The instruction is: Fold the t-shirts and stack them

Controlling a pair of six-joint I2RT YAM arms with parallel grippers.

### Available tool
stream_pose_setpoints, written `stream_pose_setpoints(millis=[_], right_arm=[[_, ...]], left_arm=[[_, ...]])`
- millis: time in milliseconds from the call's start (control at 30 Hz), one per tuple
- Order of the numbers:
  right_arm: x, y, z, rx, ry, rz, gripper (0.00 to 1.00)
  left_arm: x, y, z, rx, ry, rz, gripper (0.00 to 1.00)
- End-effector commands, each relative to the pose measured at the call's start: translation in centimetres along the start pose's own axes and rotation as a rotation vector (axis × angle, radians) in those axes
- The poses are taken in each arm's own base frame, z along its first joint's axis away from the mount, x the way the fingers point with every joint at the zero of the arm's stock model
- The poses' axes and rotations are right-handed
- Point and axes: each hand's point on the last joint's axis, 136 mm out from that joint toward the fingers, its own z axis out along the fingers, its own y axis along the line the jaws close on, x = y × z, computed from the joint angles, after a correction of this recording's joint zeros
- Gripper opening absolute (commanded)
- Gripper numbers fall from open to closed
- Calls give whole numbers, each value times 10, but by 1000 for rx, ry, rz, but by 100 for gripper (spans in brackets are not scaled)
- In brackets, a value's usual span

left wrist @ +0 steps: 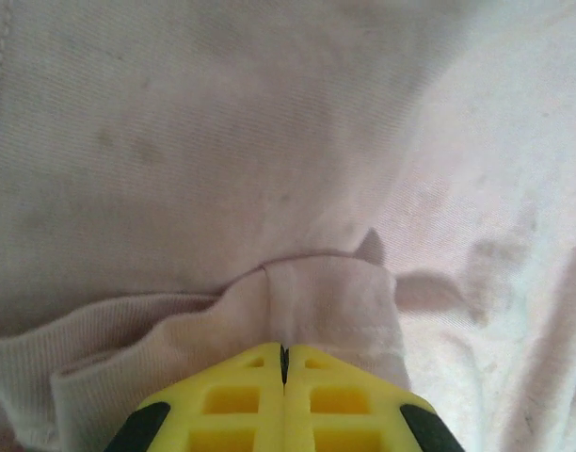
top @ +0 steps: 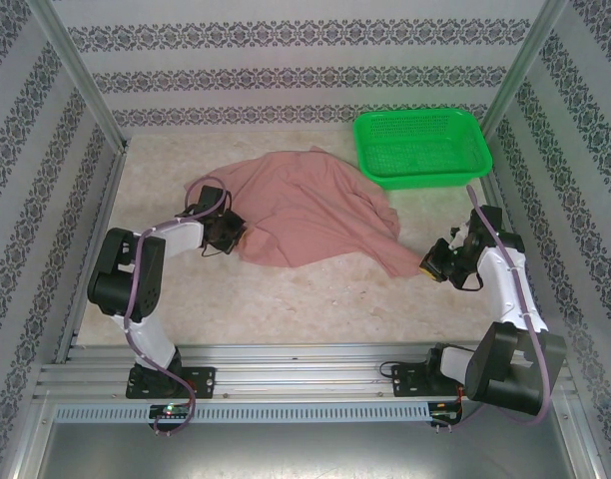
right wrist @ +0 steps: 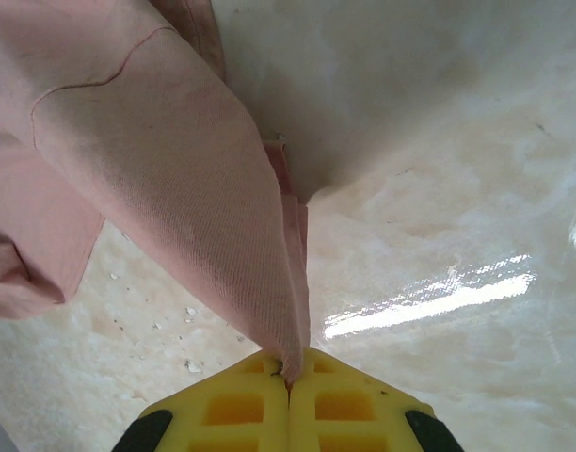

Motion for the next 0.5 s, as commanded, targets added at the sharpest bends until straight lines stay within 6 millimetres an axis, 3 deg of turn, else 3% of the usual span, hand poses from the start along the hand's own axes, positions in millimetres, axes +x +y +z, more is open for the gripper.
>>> stream_pose_setpoints(millis=[0, 167, 267, 367, 467], right_arm=[[-2, -2, -3, 12, -5, -10, 0], [-4, -1, -4, 7, -10, -8, 0], [-4, 0, -4, 5, -11, -9, 0], [-5, 0, -5, 4, -12, -11, 0], [-5, 1, -5, 0, -9, -14, 0]], left_arm=[[-4, -11, -20, 12, -40, 58, 0], [-6, -18, -35, 35, -63, 90, 0], [-4, -13, -35, 36, -52, 68, 0], [-1, -7, -25, 38, -29, 28, 35], [-4, -4, -15, 13, -28, 17, 44]])
